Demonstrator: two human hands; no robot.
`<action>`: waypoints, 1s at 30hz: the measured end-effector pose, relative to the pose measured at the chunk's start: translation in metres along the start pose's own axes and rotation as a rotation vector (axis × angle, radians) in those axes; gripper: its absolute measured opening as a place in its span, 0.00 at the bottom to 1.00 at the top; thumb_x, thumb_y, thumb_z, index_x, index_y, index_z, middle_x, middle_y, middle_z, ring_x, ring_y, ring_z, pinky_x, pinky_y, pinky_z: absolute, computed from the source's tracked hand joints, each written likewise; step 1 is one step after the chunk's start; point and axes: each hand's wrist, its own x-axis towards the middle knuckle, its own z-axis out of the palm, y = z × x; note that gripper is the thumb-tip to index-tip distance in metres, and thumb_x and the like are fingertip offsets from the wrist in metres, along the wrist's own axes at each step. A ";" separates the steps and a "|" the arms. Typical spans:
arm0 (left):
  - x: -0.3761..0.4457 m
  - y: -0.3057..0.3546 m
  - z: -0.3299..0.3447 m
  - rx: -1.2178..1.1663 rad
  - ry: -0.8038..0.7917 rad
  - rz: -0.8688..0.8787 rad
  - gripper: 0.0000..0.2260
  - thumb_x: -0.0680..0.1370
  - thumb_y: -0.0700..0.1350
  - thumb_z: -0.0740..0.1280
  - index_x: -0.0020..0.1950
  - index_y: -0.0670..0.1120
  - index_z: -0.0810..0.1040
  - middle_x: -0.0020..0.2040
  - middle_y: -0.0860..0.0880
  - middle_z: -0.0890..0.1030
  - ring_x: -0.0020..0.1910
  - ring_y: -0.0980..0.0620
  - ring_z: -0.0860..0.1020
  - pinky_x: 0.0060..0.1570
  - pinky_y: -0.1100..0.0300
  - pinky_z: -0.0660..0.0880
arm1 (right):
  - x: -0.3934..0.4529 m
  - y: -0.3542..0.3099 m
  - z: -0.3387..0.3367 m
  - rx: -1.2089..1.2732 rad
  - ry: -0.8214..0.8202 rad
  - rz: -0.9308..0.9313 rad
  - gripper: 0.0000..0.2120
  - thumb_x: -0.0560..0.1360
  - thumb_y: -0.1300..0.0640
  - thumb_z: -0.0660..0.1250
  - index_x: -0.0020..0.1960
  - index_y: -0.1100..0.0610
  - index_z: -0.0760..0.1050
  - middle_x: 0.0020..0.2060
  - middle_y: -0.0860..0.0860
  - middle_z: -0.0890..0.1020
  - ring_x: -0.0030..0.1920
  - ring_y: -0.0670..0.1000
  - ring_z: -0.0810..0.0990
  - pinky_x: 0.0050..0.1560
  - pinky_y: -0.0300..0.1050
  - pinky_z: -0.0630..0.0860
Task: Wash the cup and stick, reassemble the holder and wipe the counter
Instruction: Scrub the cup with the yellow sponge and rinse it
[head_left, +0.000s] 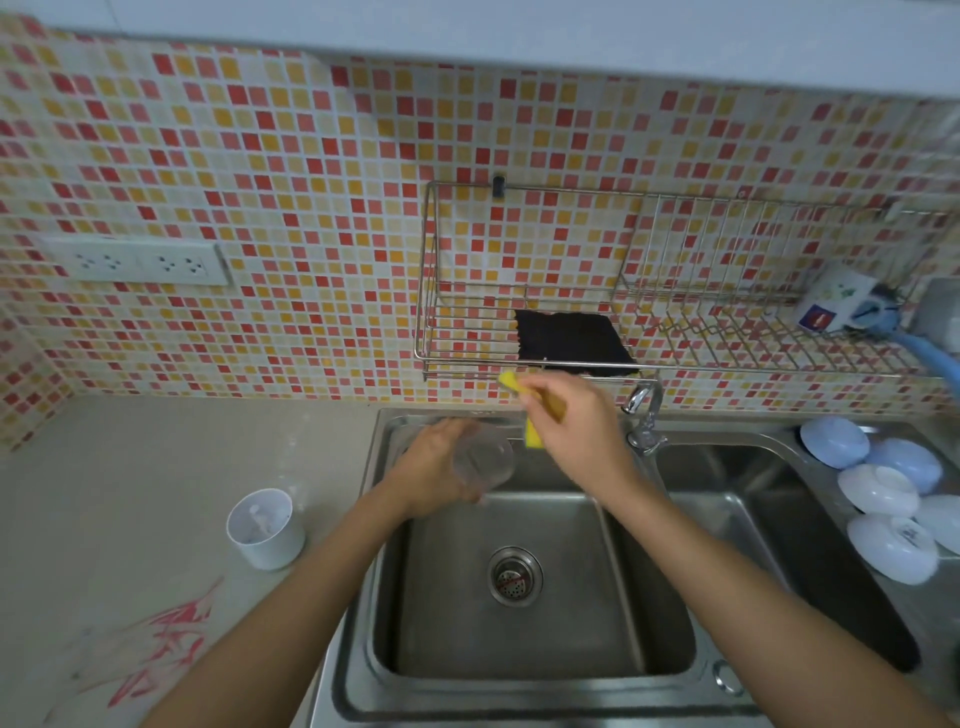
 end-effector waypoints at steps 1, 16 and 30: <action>0.000 -0.001 -0.001 -0.019 0.004 0.003 0.39 0.62 0.53 0.80 0.70 0.50 0.69 0.65 0.54 0.74 0.63 0.53 0.73 0.63 0.52 0.74 | 0.016 -0.007 0.003 0.010 0.048 0.042 0.09 0.75 0.58 0.70 0.55 0.56 0.81 0.50 0.49 0.83 0.49 0.44 0.79 0.53 0.37 0.74; 0.015 -0.023 -0.001 -0.149 0.045 -0.160 0.39 0.62 0.53 0.81 0.69 0.52 0.68 0.63 0.54 0.72 0.61 0.54 0.73 0.59 0.57 0.77 | 0.146 0.038 0.083 -0.195 -0.182 0.446 0.11 0.79 0.65 0.61 0.57 0.61 0.79 0.62 0.57 0.76 0.56 0.54 0.78 0.52 0.37 0.69; 0.052 0.023 0.054 -0.257 -0.044 -0.121 0.26 0.66 0.49 0.79 0.58 0.60 0.70 0.52 0.64 0.73 0.50 0.63 0.76 0.48 0.72 0.75 | -0.050 0.114 -0.005 -0.010 0.230 0.202 0.07 0.74 0.56 0.64 0.47 0.56 0.79 0.41 0.47 0.81 0.42 0.47 0.79 0.45 0.43 0.78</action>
